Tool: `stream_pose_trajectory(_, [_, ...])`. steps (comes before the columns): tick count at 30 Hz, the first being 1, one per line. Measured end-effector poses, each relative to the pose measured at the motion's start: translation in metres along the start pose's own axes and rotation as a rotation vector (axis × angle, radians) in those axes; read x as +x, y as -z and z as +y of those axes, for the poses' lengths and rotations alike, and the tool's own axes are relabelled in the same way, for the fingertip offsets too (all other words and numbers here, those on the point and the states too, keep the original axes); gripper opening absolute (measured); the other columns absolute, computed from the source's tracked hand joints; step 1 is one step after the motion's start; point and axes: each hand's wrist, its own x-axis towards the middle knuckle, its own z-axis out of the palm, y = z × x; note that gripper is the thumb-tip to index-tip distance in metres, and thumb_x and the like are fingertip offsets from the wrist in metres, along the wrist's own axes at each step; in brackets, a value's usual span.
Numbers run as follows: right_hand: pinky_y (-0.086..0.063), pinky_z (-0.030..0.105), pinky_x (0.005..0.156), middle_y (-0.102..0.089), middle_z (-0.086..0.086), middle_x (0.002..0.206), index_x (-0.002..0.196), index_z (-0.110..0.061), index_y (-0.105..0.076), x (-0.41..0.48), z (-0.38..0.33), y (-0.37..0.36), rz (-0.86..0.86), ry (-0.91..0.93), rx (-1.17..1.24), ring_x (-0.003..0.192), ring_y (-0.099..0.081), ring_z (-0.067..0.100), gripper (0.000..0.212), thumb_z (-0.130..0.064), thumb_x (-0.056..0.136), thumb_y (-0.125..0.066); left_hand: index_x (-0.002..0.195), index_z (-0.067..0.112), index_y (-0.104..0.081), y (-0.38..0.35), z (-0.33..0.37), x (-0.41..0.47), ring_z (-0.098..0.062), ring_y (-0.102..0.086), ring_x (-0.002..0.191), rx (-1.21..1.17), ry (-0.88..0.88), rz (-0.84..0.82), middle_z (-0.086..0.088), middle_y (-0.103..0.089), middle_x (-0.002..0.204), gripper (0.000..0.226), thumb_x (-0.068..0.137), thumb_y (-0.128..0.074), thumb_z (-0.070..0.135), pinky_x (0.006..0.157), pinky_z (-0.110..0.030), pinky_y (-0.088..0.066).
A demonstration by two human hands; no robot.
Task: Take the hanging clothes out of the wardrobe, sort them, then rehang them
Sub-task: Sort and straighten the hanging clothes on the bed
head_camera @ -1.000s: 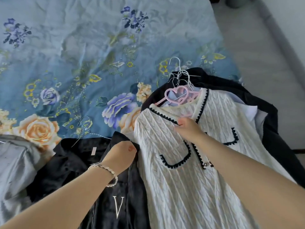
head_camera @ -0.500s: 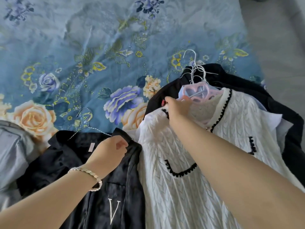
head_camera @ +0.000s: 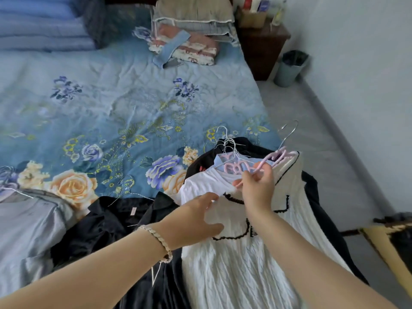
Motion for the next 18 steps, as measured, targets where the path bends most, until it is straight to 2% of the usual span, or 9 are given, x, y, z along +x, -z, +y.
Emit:
stream_pose_trajectory(2, [-0.054,0.038,0.060,-0.058,0.003,0.061,0.077,-0.027,-0.038,-0.040,-0.022,0.005,-0.053,0.106,-0.033,0.044,-0.063,0.014,0.032,-0.001,0.090,-0.051,0.139,0.023,-0.034,0.008,0.019,-0.036,-0.016,-0.054,0.111,0.140,-0.005,0.111,0.003,-0.051,0.127,0.055,0.089,-0.057,0.029,0.091,-0.025,-0.043])
stream_pose_trajectory(4, [-0.057,0.040,0.066,-0.059,0.006,0.062,0.077,-0.030,-0.038,-0.084,-0.045,0.008,-0.096,0.220,-0.067,0.055,-0.067,0.022,0.033,-0.005,0.090,-0.054,0.133,0.021,-0.042,0.019,0.033,-0.073,-0.023,-0.055,0.110,0.232,0.012,0.279,-0.003,-0.057,0.123,0.042,0.093,-0.052,0.025,0.087,-0.030,-0.044])
stream_pose_trajectory(7, [-0.043,0.006,0.053,-0.057,0.001,0.058,0.077,-0.029,-0.038,-0.148,-0.088,0.010,-0.212,0.406,-0.076,0.047,-0.059,-0.003,0.032,-0.006,0.090,-0.057,0.113,0.020,-0.054,0.033,0.044,-0.130,-0.027,-0.059,0.104,0.261,0.048,0.480,-0.002,-0.065,0.108,0.027,0.094,-0.049,0.039,0.075,-0.030,-0.043])
stream_pose_trajectory(8, [-0.040,0.006,0.051,-0.057,0.000,0.058,0.078,-0.029,-0.038,-0.168,-0.102,0.010,-0.261,0.466,-0.099,0.048,-0.057,-0.004,0.031,-0.010,0.089,-0.059,0.108,0.020,-0.055,0.038,0.046,-0.150,-0.027,-0.060,0.101,0.250,0.047,0.533,-0.001,-0.066,0.103,0.029,0.093,-0.047,0.044,0.072,-0.030,-0.041])
stream_pose_trajectory(11, [-0.043,0.025,0.054,-0.058,-0.004,0.056,0.079,-0.032,-0.046,-0.213,-0.140,0.015,-0.418,0.630,-0.268,0.047,-0.054,0.005,0.018,-0.030,0.088,-0.061,0.098,0.018,-0.059,0.051,0.048,-0.210,-0.025,-0.059,0.084,0.135,-0.008,0.716,0.005,-0.063,0.079,0.031,0.092,-0.048,0.047,0.062,-0.029,-0.034])
stream_pose_trajectory(12, [-0.040,0.028,0.050,-0.054,-0.007,0.054,0.081,-0.029,-0.053,-0.223,-0.150,0.019,-0.400,0.740,-0.358,0.045,-0.049,0.006,0.012,-0.038,0.088,-0.059,0.091,0.017,-0.059,0.054,0.046,-0.229,-0.024,-0.057,0.076,0.119,-0.024,0.773,0.007,-0.056,0.067,0.029,0.092,-0.050,0.045,0.059,-0.030,-0.031])
stream_pose_trajectory(14, [-0.038,0.022,0.050,-0.052,-0.012,0.061,0.087,-0.018,-0.064,-0.234,-0.164,0.029,-0.194,1.042,-0.485,0.052,-0.046,0.003,0.032,-0.049,0.083,-0.057,0.069,0.020,-0.049,0.060,0.036,-0.266,-0.019,-0.051,0.060,0.112,-0.049,0.869,0.007,-0.042,0.052,0.032,0.091,-0.055,0.042,0.053,-0.032,-0.028])
stream_pose_trajectory(16, [-0.049,0.033,0.068,-0.059,0.003,0.087,0.096,-0.009,-0.062,-0.237,-0.170,0.036,0.058,1.224,-0.522,0.080,-0.052,0.016,0.045,-0.050,0.080,-0.055,0.057,0.024,-0.034,0.066,0.022,-0.298,-0.008,-0.039,0.046,0.122,-0.071,0.925,0.006,-0.037,0.046,0.043,0.089,-0.060,0.039,0.047,-0.024,-0.027])
stream_pose_trajectory(18, [-0.044,0.046,0.089,-0.053,0.018,0.112,0.109,-0.002,-0.055,-0.241,-0.174,0.039,0.148,1.165,-0.584,0.108,-0.042,0.024,0.061,-0.055,0.077,-0.051,0.054,0.026,-0.028,0.075,0.008,-0.326,-0.005,-0.033,0.042,0.201,-0.091,0.975,0.006,-0.033,0.043,0.049,0.087,-0.062,0.038,0.044,-0.017,-0.023])
